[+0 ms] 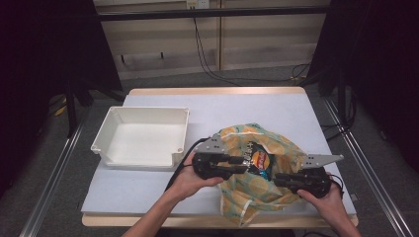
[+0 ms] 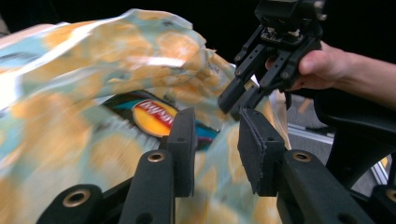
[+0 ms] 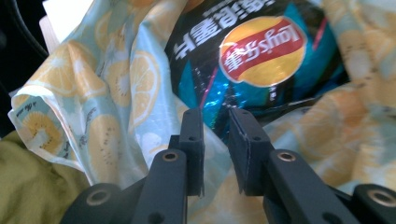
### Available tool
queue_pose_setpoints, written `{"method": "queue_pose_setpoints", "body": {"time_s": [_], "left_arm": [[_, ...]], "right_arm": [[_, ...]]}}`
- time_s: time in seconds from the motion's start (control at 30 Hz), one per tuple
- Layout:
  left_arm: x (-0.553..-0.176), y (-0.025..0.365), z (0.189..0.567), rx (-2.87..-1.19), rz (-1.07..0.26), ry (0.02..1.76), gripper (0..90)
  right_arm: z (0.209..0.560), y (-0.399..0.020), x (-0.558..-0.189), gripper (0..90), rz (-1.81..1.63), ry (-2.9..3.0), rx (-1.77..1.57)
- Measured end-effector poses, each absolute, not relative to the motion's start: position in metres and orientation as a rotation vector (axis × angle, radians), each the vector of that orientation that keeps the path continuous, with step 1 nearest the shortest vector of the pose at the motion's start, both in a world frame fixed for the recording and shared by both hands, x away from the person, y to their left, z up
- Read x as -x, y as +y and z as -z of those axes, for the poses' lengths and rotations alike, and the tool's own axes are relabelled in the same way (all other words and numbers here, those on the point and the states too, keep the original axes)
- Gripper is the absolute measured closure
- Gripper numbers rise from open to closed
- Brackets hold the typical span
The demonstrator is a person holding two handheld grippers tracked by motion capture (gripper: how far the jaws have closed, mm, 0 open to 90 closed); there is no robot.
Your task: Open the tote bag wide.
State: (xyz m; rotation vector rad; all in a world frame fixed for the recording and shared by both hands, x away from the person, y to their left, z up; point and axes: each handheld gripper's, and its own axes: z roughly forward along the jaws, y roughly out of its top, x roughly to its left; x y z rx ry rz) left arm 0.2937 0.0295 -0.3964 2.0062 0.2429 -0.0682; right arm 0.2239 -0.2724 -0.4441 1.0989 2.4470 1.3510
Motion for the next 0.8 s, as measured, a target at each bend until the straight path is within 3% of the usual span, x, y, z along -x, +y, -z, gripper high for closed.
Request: {"method": "queue_pose_setpoints", "body": {"time_s": [0.2, 0.4, 0.63, 0.8], "left_arm": [[-0.308, -0.014, 0.409, -2.094, 0.112, 0.223, 66.3], [-0.313, -0.04, 0.43, -2.188, 0.058, 0.223, 60.2], [-0.305, -0.05, 0.442, -2.289, -0.036, 0.127, 52.2], [-0.299, -0.049, 0.446, -2.328, -0.044, 0.063, 48.4]], "right_arm": [[0.45, -0.267, -0.219, 78.6, -1.344, 2.489, -1.084], [0.459, -0.266, -0.214, 76.4, -1.336, 2.519, -1.099], [0.464, -0.266, -0.207, 77.5, -1.313, 2.546, -1.116], [0.469, -0.267, -0.203, 86.1, -1.3, 2.571, -1.111]]}}
